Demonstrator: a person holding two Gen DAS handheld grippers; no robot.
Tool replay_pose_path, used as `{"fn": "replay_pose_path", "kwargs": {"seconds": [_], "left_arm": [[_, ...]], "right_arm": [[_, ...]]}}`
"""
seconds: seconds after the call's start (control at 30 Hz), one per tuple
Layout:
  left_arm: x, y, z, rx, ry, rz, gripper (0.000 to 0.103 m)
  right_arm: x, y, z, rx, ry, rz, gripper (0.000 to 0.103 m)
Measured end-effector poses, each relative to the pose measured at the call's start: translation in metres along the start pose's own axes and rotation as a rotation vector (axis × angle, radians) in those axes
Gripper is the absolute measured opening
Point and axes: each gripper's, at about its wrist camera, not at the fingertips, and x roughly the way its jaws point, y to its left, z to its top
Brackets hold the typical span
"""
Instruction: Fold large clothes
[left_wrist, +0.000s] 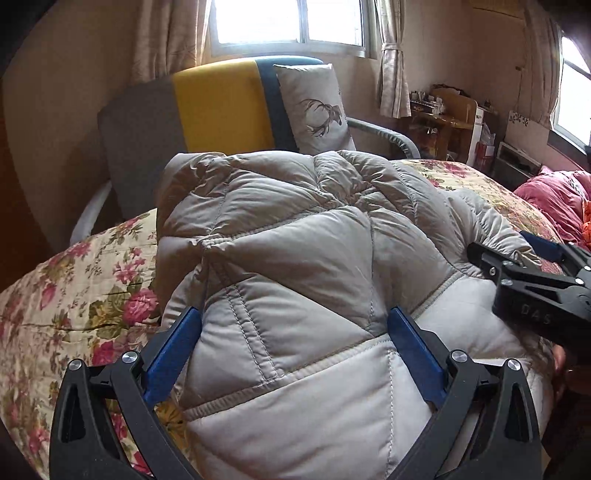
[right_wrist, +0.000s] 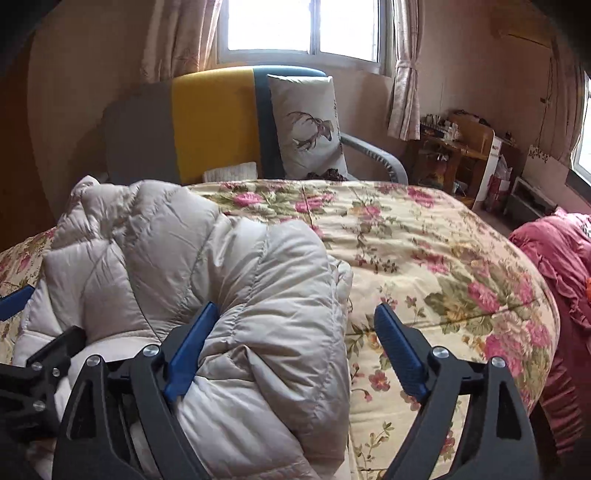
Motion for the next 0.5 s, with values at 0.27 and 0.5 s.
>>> {"fn": "replay_pose_path", "kwargs": {"seconds": [0.27, 0.5], "left_arm": [[-0.023, 0.012, -0.014, -0.094, -0.005, -0.05, 0.099], [-0.026, 0.026, -0.025, -0.179, 0.016, -0.118, 0.099]], "right_arm": [[0.01, -0.021, -0.014, 0.124, 0.026, 0.104, 0.089], [-0.019, -0.035, -0.01, 0.196, 0.115, 0.231, 0.101]]}}
